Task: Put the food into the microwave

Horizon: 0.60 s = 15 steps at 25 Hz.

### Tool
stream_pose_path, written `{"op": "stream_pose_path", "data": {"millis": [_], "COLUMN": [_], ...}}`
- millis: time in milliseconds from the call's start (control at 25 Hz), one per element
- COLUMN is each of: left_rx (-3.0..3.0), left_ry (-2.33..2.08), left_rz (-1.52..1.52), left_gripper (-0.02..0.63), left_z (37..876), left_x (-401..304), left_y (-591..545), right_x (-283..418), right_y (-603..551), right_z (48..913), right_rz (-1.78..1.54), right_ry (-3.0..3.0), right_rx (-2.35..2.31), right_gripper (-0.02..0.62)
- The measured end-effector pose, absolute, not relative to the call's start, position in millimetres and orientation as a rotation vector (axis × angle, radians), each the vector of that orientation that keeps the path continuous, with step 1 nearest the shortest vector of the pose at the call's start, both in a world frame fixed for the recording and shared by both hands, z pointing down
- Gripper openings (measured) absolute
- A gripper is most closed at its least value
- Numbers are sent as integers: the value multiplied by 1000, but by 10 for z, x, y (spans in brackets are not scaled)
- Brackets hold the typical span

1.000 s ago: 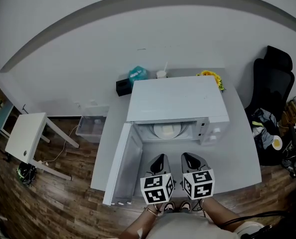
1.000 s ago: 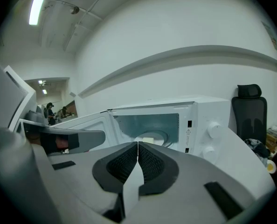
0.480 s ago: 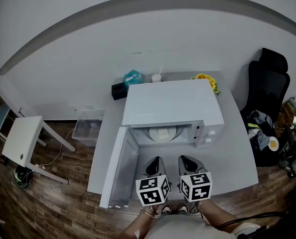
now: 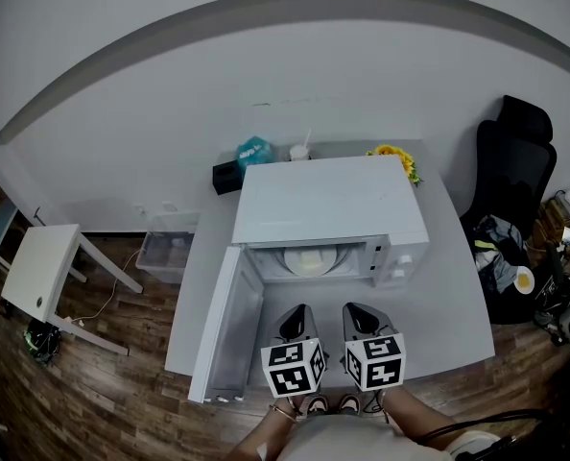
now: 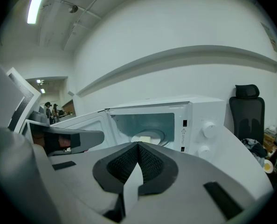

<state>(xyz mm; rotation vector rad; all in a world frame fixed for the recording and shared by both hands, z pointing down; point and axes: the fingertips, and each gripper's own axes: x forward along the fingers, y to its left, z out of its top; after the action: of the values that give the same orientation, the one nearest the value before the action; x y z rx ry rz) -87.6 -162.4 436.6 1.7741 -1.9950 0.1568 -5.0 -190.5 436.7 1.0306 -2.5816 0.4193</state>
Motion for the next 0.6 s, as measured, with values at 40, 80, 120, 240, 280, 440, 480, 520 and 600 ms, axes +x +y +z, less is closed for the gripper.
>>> {"op": "stream_pose_path", "data": {"millis": [40,80,120,240,280,440,480,520,600], "left_rx": [1774,1774,1774,1769,1768,1766,1765,1764,1763], "left_ry": [-1995,-1995,-1995,-1997,-1997,-1996,-1996,-1996,-1996], "left_rz": [158,159,159,163,166,174,173,173,171], "left_gripper": [3,3,3,3,3,3,3,3,3], "left_z": [4365,4363,4361,4372,4377,4388,4389,4391,4394], "left_x": [-879,-880,-881,-884,-884,-886,-887,-888,-890], "left_y": [-1627,-1631,-1634,-1646,-1650,-1653,-1652,-1652,-1653], "right_x": [-47,-43,-39,-27,-23,-1,5,9,16], "right_y": [-1907,-1911,-1914,-1924,-1929,-1939,-1940,-1939,-1938], "right_z": [4369,4368,4366,4370,4373,4386,4390,4393,4398], "right_rz": [419,418,417,418,420,427,428,428,425], "right_ry": [-2580,-2580,-2580,-2581,-2582,-2577,-2576,-2575,-2573], "right_rx": [1031,1031,1031,1031,1032,1039,1041,1042,1044], "right_gripper": [15,15,15,15,15,15,15,15,15]}}
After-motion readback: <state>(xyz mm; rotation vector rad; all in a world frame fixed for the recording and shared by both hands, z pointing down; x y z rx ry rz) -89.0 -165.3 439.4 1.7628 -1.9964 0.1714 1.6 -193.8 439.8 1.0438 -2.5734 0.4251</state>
